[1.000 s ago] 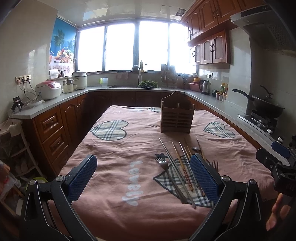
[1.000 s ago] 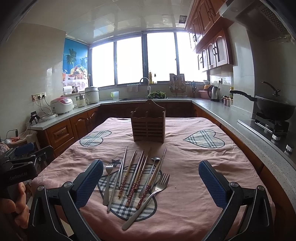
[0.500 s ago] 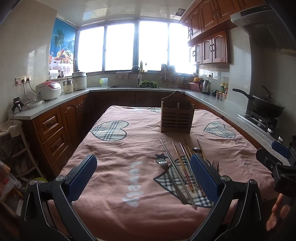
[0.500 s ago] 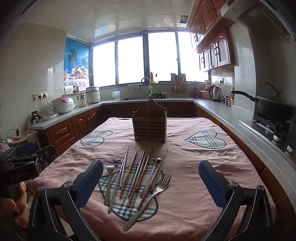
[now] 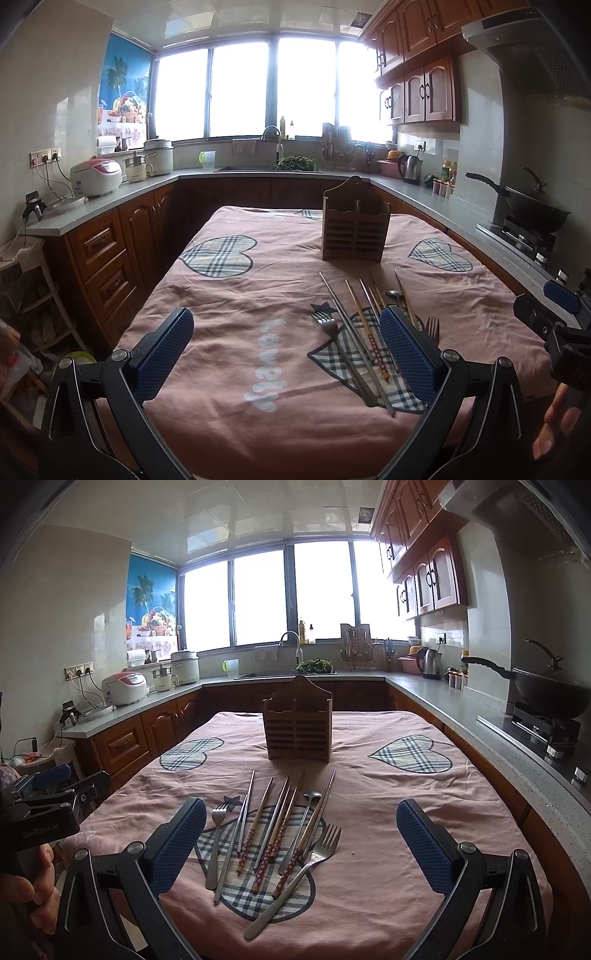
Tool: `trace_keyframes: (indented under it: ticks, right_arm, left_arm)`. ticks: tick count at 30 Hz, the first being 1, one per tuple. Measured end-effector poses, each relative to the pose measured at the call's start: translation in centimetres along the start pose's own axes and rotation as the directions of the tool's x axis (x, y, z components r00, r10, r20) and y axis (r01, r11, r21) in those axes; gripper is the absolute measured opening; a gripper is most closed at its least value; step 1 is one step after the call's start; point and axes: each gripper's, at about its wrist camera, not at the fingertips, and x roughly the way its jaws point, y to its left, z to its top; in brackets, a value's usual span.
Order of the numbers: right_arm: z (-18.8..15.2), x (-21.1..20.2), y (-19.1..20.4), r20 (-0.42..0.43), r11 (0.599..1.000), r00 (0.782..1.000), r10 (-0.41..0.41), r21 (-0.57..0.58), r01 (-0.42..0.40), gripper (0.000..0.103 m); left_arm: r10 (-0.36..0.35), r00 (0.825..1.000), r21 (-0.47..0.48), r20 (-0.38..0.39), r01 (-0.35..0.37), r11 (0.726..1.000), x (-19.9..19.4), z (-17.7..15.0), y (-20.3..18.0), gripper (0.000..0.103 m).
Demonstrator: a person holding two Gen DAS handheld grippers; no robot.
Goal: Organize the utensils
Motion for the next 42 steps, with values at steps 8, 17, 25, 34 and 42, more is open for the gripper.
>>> trace_keyframes:
  ticks: [8,17,25,34,42]
  right_arm:
    - [0.2,1.3,-0.6,-0.024,1.0,1.0,0.009,0.019,-0.008,0.103]
    - [1.6,4.7,-1.7,-0.079,0.998,0.996,0.047,0.037,-0.044,0.103]
    - [2.5,9.9,-3.5,-0.188,0.996,0.98,0.063,0.079,-0.049,0.102]
    - [3.3,17.7,-6.1,-0.329,0.984,0.94,0.087,0.175,-0.03,0.073]
    - [3.7,25.9,-7.8,-0.457,0.972,0.882,0.116,0.237,-0.005,0.051]
  left_arm:
    - [-0.014,0.998,-0.02,-0.057,0.013,1.0,2.2,0.1,0.5,0.103]
    - [-0.061,0.981,-0.068,-0.183,0.049,0.996,8.3,1.5,1.7,0.103]
    - [-0.127,0.951,-0.082,-0.283,0.107,0.991,14.1,3.1,0.6,0.103]
    - [-0.162,0.9,-0.067,-0.404,0.147,0.987,21.7,4.7,-1.1,0.096]
    - [-0.195,0.834,-0.078,-0.516,0.181,0.98,28.6,5.0,-2.6,0.083]
